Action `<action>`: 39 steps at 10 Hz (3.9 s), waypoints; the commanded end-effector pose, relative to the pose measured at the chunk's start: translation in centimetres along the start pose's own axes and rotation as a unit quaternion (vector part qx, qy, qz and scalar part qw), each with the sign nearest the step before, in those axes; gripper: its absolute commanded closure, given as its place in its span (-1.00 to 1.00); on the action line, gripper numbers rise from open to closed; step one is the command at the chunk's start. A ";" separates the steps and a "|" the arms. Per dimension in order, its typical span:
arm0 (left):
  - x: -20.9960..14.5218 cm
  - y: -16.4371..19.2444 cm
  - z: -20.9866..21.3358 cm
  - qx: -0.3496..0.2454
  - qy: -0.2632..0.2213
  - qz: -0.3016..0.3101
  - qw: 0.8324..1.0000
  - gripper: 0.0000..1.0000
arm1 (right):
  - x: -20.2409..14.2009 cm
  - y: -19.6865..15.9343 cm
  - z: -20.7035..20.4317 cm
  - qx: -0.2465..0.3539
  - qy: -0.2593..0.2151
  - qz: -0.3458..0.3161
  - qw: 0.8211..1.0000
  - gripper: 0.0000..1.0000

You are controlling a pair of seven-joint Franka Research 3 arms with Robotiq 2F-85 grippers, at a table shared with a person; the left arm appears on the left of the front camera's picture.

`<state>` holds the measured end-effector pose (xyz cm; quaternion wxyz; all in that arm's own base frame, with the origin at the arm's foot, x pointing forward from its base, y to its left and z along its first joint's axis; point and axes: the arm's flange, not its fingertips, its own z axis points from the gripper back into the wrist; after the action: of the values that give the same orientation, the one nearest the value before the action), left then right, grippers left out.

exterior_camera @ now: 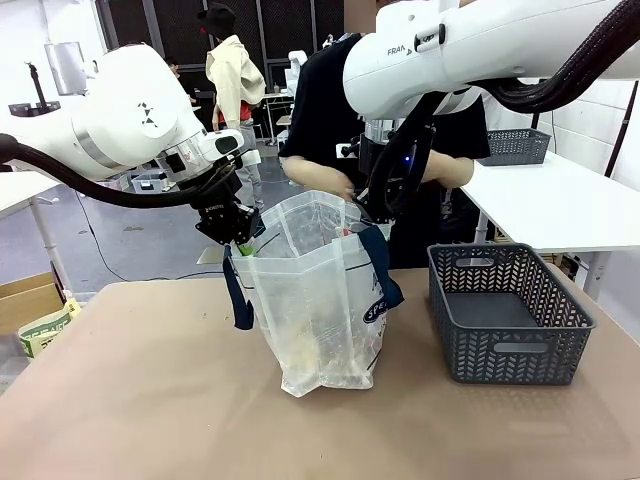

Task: Transfer purchased items from the store into the shopping bag.
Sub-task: Move the Reusable shopping bag to the right side of the table.

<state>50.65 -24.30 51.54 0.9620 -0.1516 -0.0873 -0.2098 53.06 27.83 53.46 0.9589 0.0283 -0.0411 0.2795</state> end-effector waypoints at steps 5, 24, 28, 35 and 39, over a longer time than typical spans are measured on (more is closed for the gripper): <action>-0.3 0.0 -0.1 0.002 -0.005 0.005 1.000 1.00 | 0.0 0.0 -0.1 0.001 0.001 -0.003 1.000 1.00; -0.3 0.0 -0.1 0.002 -0.005 0.005 1.000 1.00 | 0.0 0.0 -0.1 0.001 0.001 -0.003 1.000 1.00; -0.3 0.0 -0.1 0.002 -0.005 0.005 1.000 1.00 | 0.0 0.0 -0.1 0.001 0.001 -0.003 1.000 1.00; -0.3 0.0 -0.1 0.002 -0.005 0.005 1.000 1.00 | 0.0 0.0 -0.1 0.001 0.001 -0.003 1.000 1.00; -0.3 0.0 -0.1 0.002 -0.005 0.005 1.000 1.00 | 0.0 0.0 -0.1 0.001 0.001 -0.003 1.000 1.00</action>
<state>50.65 -24.30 51.54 0.9620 -0.1516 -0.0874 -0.2098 53.06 27.83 53.46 0.9589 0.0283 -0.0411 0.2795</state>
